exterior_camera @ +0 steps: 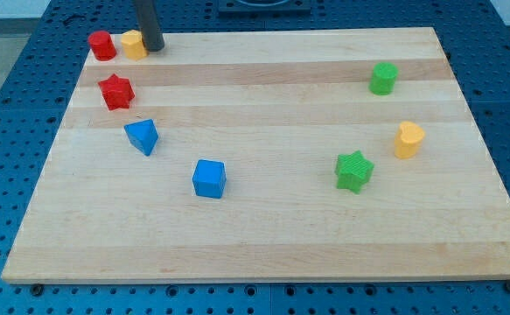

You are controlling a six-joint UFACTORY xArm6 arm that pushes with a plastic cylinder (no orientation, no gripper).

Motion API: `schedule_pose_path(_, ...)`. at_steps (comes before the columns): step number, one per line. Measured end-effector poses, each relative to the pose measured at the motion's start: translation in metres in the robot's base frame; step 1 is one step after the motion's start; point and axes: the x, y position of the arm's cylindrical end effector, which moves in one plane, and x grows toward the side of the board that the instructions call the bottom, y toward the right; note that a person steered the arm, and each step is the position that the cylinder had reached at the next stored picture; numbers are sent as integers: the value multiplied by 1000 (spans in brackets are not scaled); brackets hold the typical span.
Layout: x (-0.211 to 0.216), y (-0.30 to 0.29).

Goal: Point your arm at the red star

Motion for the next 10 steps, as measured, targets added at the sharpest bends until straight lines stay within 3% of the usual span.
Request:
schedule_pose_path(3, 10, 1)
schedule_pose_path(5, 64, 35)
schedule_pose_path(8, 125, 37)
schedule_pose_path(10, 126, 20)
